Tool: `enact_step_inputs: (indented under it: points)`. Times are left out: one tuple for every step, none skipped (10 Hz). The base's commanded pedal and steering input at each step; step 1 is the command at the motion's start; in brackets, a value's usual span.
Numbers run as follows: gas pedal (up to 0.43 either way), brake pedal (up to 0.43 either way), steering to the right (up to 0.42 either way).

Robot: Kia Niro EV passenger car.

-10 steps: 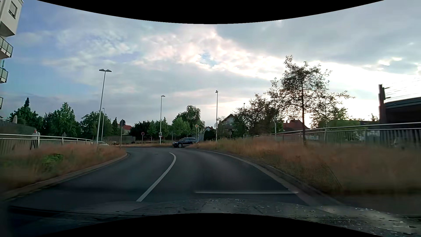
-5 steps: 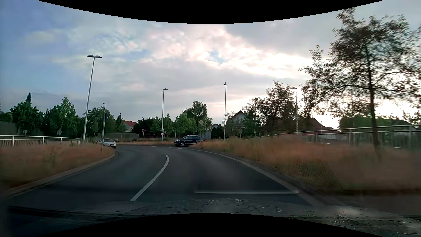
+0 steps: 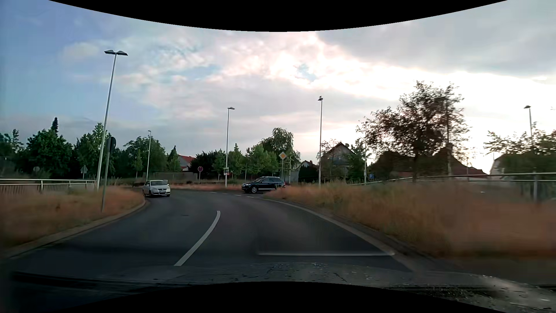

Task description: Follow the waypoints while adhering to traffic rules and regulations

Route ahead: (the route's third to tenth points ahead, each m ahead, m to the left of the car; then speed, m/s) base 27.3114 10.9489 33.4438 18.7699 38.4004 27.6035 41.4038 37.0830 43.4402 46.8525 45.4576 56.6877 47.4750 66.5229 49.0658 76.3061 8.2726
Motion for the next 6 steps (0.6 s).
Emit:
enact_step_inputs:
  points:
    - [0.118,0.0,-0.098]
    - [0.118,0.0,-0.101]
    - [0.118,0.0,-0.107]
    - [0.118,0.0,-0.111]
    - [0.11,0.0,-0.112]
    - [0.11,0.0,-0.113]
